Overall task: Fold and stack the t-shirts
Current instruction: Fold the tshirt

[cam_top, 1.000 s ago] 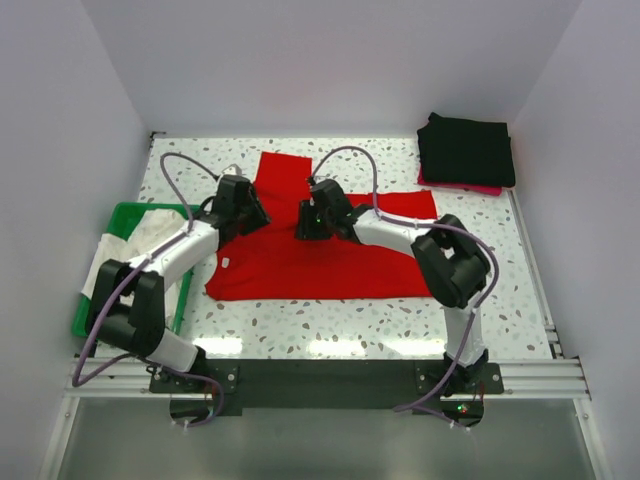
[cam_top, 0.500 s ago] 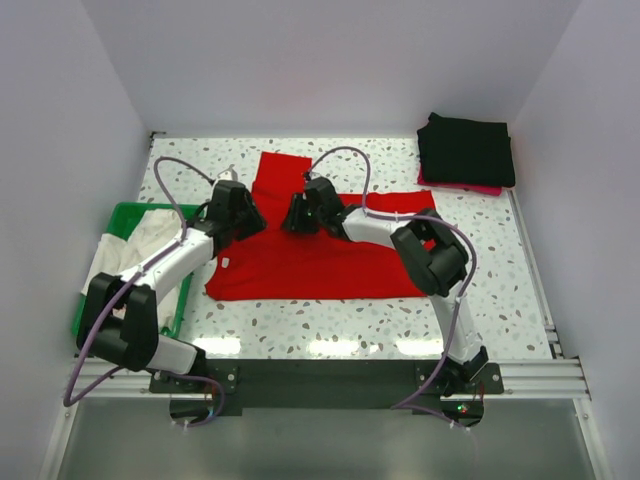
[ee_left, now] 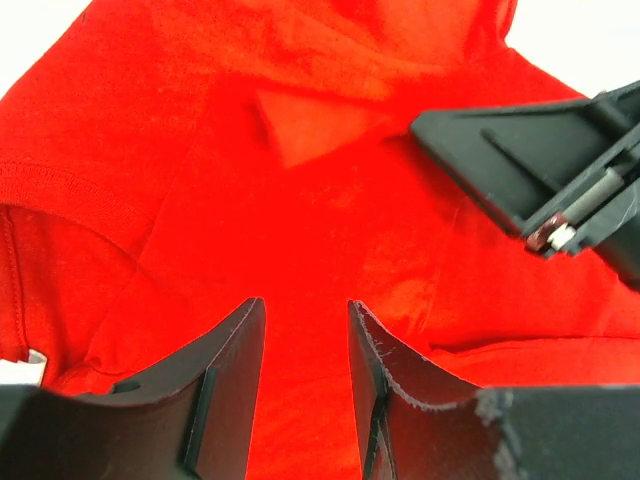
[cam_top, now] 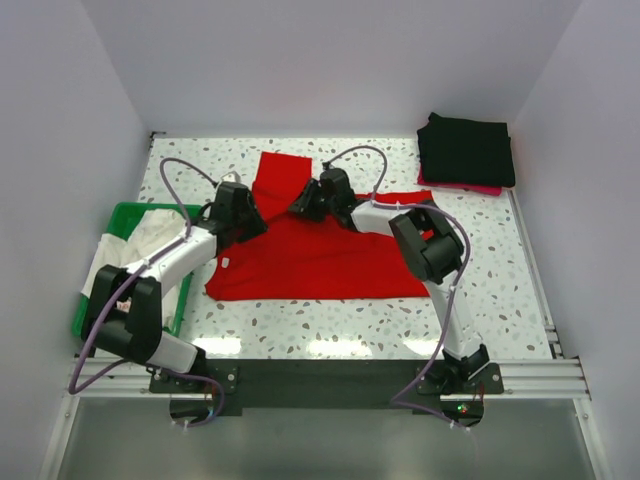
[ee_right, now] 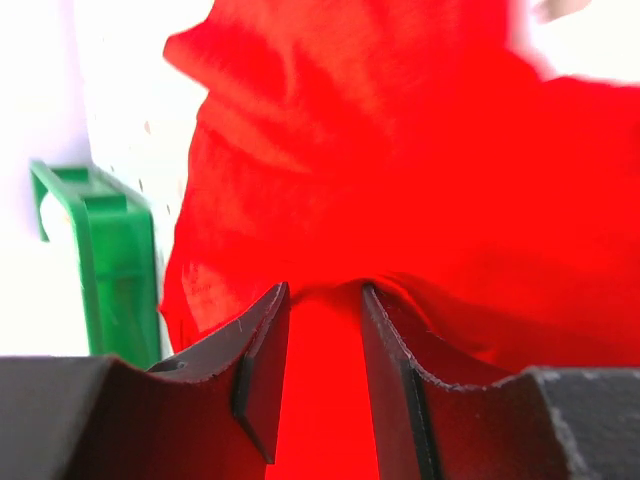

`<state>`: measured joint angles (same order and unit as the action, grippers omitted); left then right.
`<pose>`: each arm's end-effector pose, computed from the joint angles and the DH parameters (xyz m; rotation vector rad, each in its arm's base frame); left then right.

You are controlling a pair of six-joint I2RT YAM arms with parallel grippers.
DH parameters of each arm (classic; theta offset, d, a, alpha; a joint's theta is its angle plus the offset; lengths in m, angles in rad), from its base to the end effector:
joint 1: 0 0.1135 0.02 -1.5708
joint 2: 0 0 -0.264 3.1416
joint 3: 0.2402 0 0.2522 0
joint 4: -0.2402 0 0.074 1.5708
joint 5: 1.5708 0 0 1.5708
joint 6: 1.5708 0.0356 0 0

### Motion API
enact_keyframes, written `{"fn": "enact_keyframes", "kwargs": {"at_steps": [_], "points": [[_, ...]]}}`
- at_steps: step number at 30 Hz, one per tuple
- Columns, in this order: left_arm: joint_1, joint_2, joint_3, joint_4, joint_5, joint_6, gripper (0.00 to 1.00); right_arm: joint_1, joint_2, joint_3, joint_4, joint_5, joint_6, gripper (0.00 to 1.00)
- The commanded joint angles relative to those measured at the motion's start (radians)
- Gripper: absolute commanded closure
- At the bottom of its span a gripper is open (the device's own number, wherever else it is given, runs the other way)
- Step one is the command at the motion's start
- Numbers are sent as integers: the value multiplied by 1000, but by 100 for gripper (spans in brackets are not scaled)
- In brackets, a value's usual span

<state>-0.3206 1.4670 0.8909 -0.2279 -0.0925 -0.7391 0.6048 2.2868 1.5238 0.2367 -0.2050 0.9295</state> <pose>0.2921 -0.0935 0.2141 -0.5438 2.3447 -0.3945 0.4121 0.2936 0.1321 0.2367 2.2853 1.0860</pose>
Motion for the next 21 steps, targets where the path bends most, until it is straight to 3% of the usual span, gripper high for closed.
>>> {"fn": "enact_keyframes", "kwargs": {"at_steps": [1,11,17,21], "points": [[11,16,13,22,4,21,57,-25,26,35,128,-62,106,62],[41,101,109,30,-10,21,57,-62,-24,-16,214,-112,184,61],[112,268,393,39,-110,112,55,-108,-211,-114,149,-116,83,61],[141,427,619,84,-128,194,51,-142,-347,-174,-75,-71,-76,61]]}}
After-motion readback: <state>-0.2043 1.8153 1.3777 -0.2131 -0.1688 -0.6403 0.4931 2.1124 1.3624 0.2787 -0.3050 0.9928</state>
